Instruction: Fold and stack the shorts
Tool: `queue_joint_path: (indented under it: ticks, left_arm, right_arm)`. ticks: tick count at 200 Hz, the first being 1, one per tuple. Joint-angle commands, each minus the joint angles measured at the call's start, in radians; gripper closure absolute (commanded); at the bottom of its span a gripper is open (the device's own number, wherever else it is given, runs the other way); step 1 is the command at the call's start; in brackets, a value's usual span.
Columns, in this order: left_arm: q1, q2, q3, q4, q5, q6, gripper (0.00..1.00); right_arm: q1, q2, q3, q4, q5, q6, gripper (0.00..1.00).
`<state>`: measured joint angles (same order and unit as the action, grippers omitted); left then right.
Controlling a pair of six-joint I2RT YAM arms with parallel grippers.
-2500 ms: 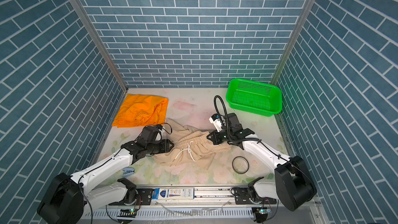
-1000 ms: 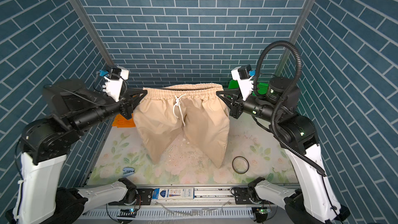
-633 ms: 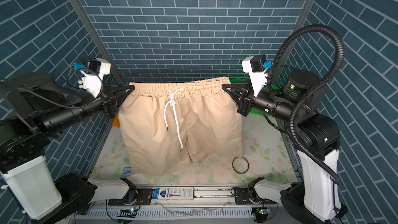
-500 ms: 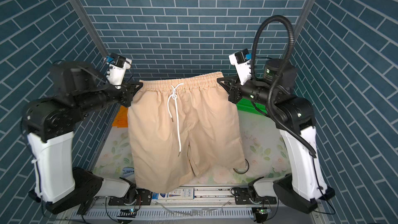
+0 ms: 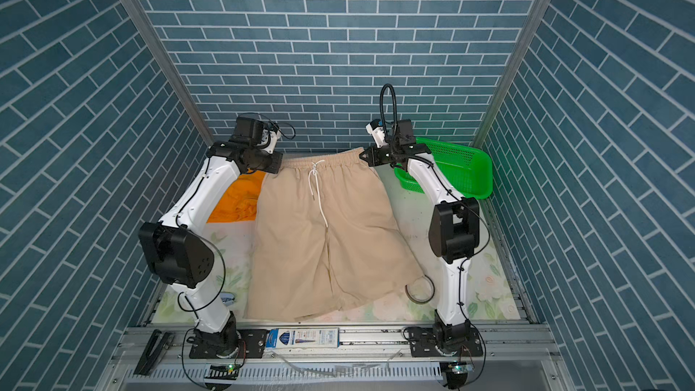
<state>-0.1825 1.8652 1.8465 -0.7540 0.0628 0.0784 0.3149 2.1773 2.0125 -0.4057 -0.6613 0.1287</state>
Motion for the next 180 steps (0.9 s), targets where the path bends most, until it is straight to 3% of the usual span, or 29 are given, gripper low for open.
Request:
queue_joint_path:
  ticks: [1, 31, 57, 74, 101, 120, 148, 165, 180]
  left_arm:
    - [0.037, 0.067, 0.041, 0.069, -0.093, 0.005, 1.00]
    - [0.044, 0.180, 0.128, 0.051, -0.114, 0.019, 1.00]
    - [0.054, 0.229, 0.162, 0.040, -0.128, -0.006, 1.00]
    - [0.057, 0.239, 0.168, 0.039, -0.130, -0.020, 1.00]
    - [0.060, 0.245, 0.168, 0.027, -0.140, -0.027, 1.00]
    - [0.066, 0.249, 0.167, 0.002, -0.145, -0.037, 1.00]
    - [0.081, 0.253, 0.163, -0.052, -0.172, -0.068, 1.00]
    - [0.092, 0.234, 0.142, -0.074, -0.169, -0.088, 0.79]
    - [0.095, 0.197, 0.110, -0.086, -0.170, -0.106, 0.33]
  right_arm:
    - [-0.033, 0.132, 0.155, 0.138, -0.011, 0.077, 1.00]
    - [-0.030, 0.307, 0.365, 0.126, 0.002, 0.095, 1.00]
    - [-0.022, 0.420, 0.555, 0.067, -0.023, 0.094, 0.77]
    - [-0.020, 0.429, 0.577, 0.074, -0.037, 0.119, 0.62]
    - [-0.018, 0.350, 0.542, -0.050, -0.021, 0.120, 0.53]
    - [0.017, 0.171, 0.343, -0.196, 0.062, 0.068, 0.50]
    - [0.138, -0.212, -0.207, -0.207, 0.264, 0.008, 0.41]
    - [0.179, -0.413, -0.534, -0.119, 0.284, 0.090, 0.40]
    - [0.227, -0.550, -0.771, -0.042, 0.303, 0.166, 0.40]
